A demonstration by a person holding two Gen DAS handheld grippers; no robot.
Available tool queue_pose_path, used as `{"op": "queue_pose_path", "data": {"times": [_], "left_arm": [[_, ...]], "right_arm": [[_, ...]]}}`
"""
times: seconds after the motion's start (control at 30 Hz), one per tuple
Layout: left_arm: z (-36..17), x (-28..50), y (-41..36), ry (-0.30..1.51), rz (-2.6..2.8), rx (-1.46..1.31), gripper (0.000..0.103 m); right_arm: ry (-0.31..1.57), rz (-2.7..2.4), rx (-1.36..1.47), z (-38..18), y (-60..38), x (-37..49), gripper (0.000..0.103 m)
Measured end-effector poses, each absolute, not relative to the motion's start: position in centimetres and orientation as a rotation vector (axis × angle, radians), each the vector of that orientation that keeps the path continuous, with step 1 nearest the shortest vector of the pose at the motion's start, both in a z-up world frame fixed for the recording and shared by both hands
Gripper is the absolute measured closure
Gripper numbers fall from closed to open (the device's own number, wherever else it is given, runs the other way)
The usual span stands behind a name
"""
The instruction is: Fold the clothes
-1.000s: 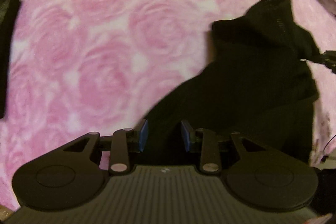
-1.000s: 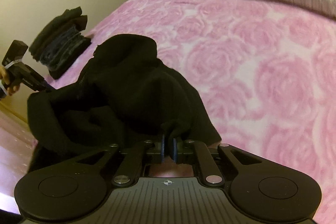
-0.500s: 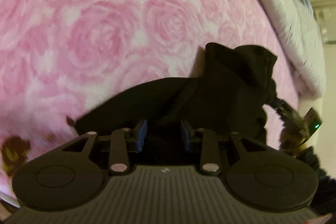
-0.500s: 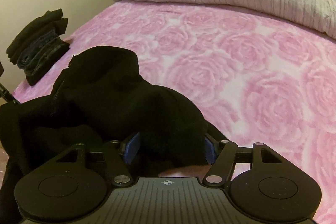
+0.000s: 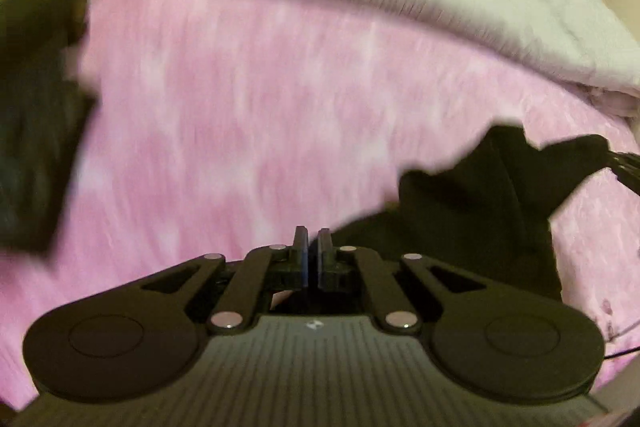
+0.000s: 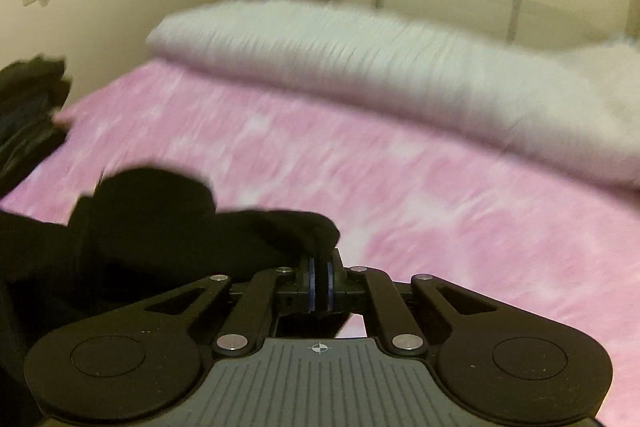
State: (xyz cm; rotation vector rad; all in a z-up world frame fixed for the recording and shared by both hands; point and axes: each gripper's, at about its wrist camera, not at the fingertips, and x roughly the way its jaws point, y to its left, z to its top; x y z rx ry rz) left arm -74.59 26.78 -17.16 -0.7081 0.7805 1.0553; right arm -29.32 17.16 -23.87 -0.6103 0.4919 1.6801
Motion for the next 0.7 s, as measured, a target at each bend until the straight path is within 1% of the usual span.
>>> {"op": "queue_pose_path", "data": {"times": [0.17,0.3,0.43,0.53,0.63,0.7], "left_arm": [[-7.4,-72.2,25.7,0.641,1.046,-0.456,0.101],[1.0,-70.4,22.9,0.488,1.054,-0.288,0.101],[7.8,-68.9,19.2,0.369,1.061,-0.155,0.101],[11.8,-67.4,15.2,0.291,1.068,-0.077,0.101],[13.6,-65.9,11.2,0.261,1.065,-0.056,0.101],[13.7,-64.8,8.2,0.263,1.061,-0.049,0.101]], "right_arm": [[0.283,1.585,-0.484,-14.8,11.6,-29.3,0.099],[0.131,1.518,-0.356,-6.0,7.0,-27.9,0.099],[-0.021,1.485,-0.274,2.4,1.8,-25.7,0.099],[-0.116,1.469,-0.239,6.8,-2.3,-24.5,0.099],[-0.165,1.462,-0.217,9.4,-6.5,-23.0,0.099],[-0.189,1.459,-0.205,10.8,-9.3,-22.0,0.099]]}}
